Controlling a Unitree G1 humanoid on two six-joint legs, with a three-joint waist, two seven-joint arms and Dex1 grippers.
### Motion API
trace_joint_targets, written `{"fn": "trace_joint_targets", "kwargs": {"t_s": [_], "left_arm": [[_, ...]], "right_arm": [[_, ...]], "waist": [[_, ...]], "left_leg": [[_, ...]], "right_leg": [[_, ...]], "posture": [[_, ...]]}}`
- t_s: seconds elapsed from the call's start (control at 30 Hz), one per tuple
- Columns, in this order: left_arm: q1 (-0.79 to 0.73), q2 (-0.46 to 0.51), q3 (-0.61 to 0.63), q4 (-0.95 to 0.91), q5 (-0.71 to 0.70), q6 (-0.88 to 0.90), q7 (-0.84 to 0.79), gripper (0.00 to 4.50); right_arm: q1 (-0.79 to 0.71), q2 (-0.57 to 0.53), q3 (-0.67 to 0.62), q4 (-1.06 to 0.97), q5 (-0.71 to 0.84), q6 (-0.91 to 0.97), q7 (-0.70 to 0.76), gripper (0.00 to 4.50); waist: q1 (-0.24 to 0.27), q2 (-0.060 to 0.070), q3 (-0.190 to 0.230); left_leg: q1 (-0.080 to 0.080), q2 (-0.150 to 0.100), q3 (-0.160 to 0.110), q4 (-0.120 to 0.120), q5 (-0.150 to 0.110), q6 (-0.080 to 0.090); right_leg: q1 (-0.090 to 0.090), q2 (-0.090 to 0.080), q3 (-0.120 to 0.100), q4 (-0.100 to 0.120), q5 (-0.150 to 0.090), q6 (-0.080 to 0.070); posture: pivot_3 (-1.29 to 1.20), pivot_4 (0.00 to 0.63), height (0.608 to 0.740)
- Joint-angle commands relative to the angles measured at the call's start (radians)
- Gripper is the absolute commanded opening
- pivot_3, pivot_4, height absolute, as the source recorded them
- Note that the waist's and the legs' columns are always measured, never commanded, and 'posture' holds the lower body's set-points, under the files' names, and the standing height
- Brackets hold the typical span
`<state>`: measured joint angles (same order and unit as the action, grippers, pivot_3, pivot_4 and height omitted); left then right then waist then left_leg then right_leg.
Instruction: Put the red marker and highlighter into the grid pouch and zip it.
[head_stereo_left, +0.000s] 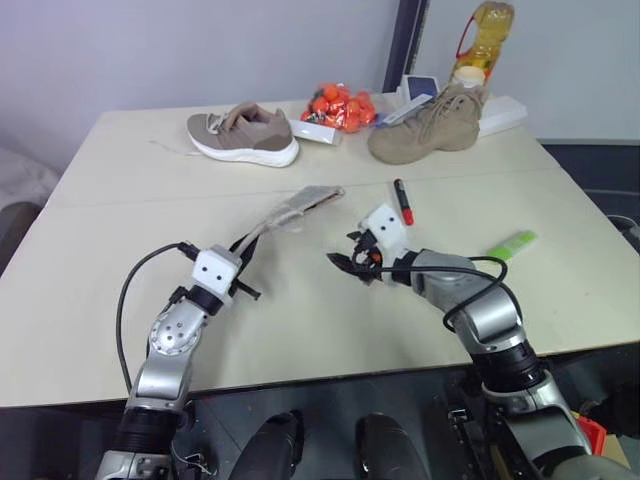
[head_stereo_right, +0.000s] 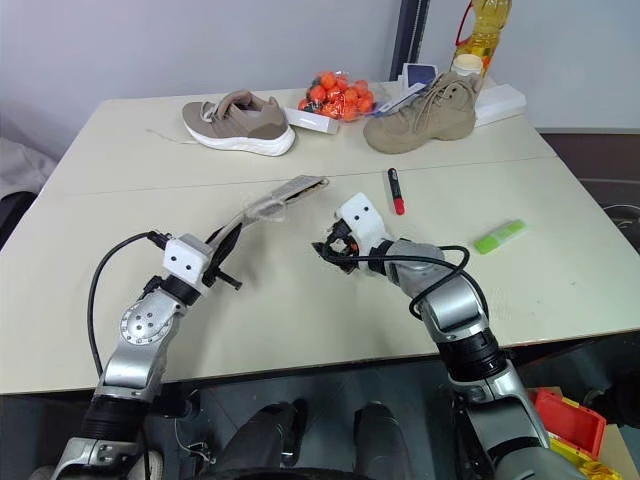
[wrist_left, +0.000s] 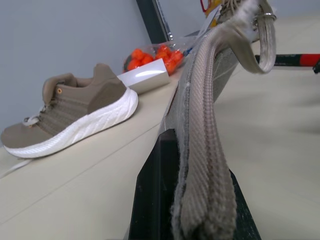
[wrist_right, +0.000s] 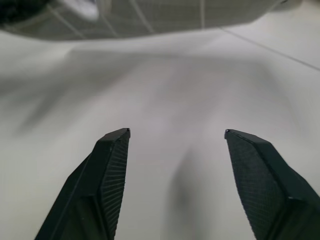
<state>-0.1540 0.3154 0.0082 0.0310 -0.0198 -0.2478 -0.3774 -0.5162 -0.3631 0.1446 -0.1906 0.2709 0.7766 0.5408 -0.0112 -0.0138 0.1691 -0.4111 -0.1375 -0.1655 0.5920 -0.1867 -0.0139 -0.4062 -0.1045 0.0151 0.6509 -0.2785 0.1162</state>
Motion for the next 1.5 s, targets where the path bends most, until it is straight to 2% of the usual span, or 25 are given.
{"fn": "trace_joint_targets", "kwargs": {"t_s": [0.03, 0.23, 0.43, 0.73, 0.93, 0.97, 1.03, 1.13, 1.17, 1.5], "left_arm": [[-0.015, 0.002, -0.009, -0.004, 0.019, -0.036, 0.008, 0.0], [-0.016, 0.002, -0.024, 0.005, 0.046, -0.062, 0.019, 0.0], [-0.014, -0.002, -0.029, -0.001, 0.053, -0.068, 0.027, 0.0], [-0.011, 0.0, -0.029, -0.007, 0.055, -0.069, 0.029, 0.0], [-0.014, -0.001, -0.033, -0.007, 0.057, -0.068, 0.029, 0.0], [-0.015, -0.001, -0.033, -0.008, 0.057, -0.068, 0.03, 0.0], [-0.015, -0.001, -0.033, -0.008, 0.058, -0.068, 0.031, 0.0], [-0.017, 0.001, -0.031, -0.006, 0.058, -0.068, 0.031, 0.0], [-0.017, 0.001, -0.031, -0.006, 0.058, -0.068, 0.031, 0.0], [-0.017, 0.005, -0.043, -0.006, 0.061, -0.076, 0.018, 0.0]], "right_arm": [[-0.028, 0.05, -0.102, -0.093, 0.11, 0.078, -0.022, 3.25], [-0.07, 0.175, -0.21, -0.118, 0.247, 0.24, -0.117, 3.25], [-0.104, 0.307, -0.273, -0.092, 0.315, 0.347, -0.238, 3.25], [-0.135, 0.414, -0.325, -0.041, 0.37, 0.403, -0.338, 3.25], [-0.141, 0.444, -0.33, -0.012, 0.382, 0.398, -0.362, 3.25], [-0.137, 0.445, -0.327, -0.011, 0.385, 0.396, -0.362, 2.71], [-0.129, 0.445, -0.318, -0.016, 0.391, 0.395, -0.359, 1.97], [-0.119, 0.437, -0.302, -0.024, 0.393, 0.396, -0.354, 0.41], [-0.117, 0.433, -0.296, -0.026, 0.392, 0.396, -0.353, 0.11], [-0.111, 0.377, -0.177, -0.036, 0.347, 0.343, -0.32, 0.11]], "waist": [[0.001, 0.0, 0.0], [0.0, 0.0, 0.0], [0.0, 0.0, 0.0], [-0.002, 0.0, 0.0], [-0.003, 0.0, 0.0], [-0.003, 0.0, 0.0], [-0.003, 0.0, 0.0], [-0.004, 0.0, 0.0], [-0.004, 0.0, 0.0], [-0.004, 0.0, 0.0]], "left_leg": [[0.0, 0.0, 0.0, 0.0, 0.0, 0.0], [0.0, 0.0, 0.0, 0.0, 0.0, 0.0], [0.0, 0.0, 0.0, 0.0, 0.0, 0.0], [0.0, 0.0, 0.0, 0.0, 0.0, 0.0], [0.0, 0.0, 0.0, 0.0, 0.0, 0.0], [0.0, 0.0, 0.0, 0.0, 0.0, 0.0], [0.0, 0.0, 0.0, 0.0, 0.0, 0.0], [0.0, 0.0, 0.0, 0.0, 0.0, 0.0], [0.0, 0.0, 0.0, 0.0, 0.0, 0.0], [0.0, 0.0, 0.0, 0.0, 0.0, 0.0]], "right_leg": [[0.0, 0.0, 0.0, 0.0, 0.0, 0.0], [0.0, 0.0, 0.0, 0.0, 0.0, 0.0], [-0.001, 0.0, 0.001, 0.0, 0.0, 0.0], [-0.001, 0.0, 0.001, 0.0, 0.0, 0.0], [-0.001, 0.001, 0.001, 0.0, 0.0, 0.0], [-0.001, 0.001, 0.001, 0.0, 0.0, 0.0], [-0.002, 0.001, 0.001, 0.0, 0.0, -0.001], [-0.002, 0.001, 0.001, 0.0, 0.0, -0.001], [-0.002, 0.001, 0.001, 0.0, 0.0, -0.001], [-0.002, 0.001, 0.001, 0.0, 0.0, -0.001]], "posture": [[0.0, 0.15, 0.74], [0.0, 0.15, 0.74], [0.0, 0.15, 0.74], [0.0, 0.15, 0.74], [0.0, 0.15, 0.74], [0.0, 0.15, 0.74], [0.0, 0.15, 0.74], [0.0, 0.15, 0.74], [0.0, 0.15, 0.74], [0.0, 0.15, 0.74]]}}
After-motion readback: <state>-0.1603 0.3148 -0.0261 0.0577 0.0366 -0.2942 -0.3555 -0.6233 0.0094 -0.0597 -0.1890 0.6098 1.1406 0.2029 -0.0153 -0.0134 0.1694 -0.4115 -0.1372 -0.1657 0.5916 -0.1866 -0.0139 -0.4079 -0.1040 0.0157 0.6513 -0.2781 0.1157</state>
